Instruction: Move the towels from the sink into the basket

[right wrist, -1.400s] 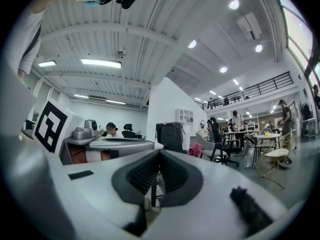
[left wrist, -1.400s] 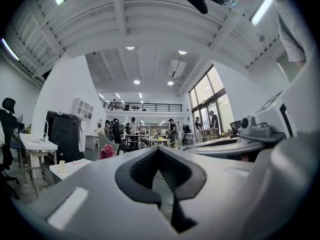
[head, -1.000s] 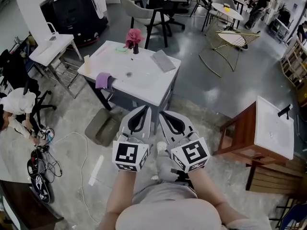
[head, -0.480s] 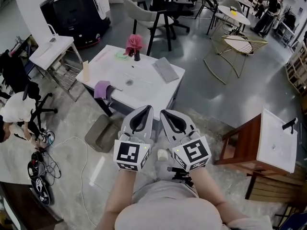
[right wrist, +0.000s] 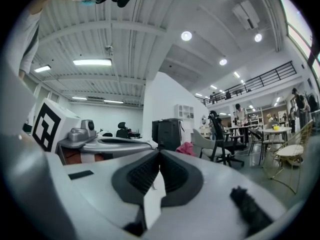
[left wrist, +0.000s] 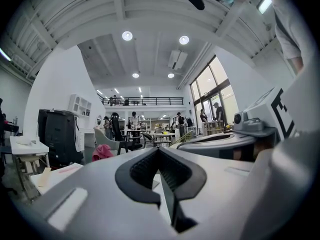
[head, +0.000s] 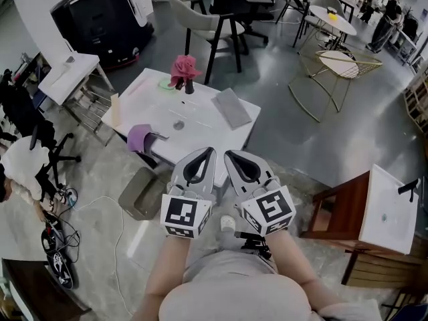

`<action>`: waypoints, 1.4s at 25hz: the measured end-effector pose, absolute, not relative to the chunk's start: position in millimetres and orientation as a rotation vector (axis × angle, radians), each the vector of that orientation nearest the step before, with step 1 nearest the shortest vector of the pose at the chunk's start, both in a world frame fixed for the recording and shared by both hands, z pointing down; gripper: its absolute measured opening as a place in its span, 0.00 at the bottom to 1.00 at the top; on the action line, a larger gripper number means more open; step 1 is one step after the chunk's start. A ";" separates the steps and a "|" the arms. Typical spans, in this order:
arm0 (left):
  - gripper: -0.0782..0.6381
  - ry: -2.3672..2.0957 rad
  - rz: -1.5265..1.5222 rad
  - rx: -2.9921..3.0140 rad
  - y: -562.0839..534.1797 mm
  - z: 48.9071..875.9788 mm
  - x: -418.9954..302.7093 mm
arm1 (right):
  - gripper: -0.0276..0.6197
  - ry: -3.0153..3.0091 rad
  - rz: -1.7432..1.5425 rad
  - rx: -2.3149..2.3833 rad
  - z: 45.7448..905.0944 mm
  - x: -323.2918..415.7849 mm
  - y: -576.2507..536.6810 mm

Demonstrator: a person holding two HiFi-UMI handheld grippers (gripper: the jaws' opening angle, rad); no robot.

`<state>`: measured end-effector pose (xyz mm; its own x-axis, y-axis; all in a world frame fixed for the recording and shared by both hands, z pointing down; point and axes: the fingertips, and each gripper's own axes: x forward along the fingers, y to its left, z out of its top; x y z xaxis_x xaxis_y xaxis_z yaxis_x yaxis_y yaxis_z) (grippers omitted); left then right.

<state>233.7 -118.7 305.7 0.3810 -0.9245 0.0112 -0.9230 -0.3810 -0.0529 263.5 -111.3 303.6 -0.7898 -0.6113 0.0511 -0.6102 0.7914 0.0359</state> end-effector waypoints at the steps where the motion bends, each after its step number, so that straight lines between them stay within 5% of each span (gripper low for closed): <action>1: 0.12 1.731 -0.063 -2.580 -125.4 307.2 234.3 | 0.07 -2.915 -0.026 0.987 304.6 263.4 -117.8; 26: 0.12 1.774 -0.111 -2.600 -247.2 330.9 224.7 | 0.07 -2.893 0.023 0.982 316.7 258.6 -237.5; 35: 0.12 1.716 -0.126 -2.670 -292.5 341.9 211.0 | 0.38 -2.786 0.077 1.103 333.5 248.2 -280.8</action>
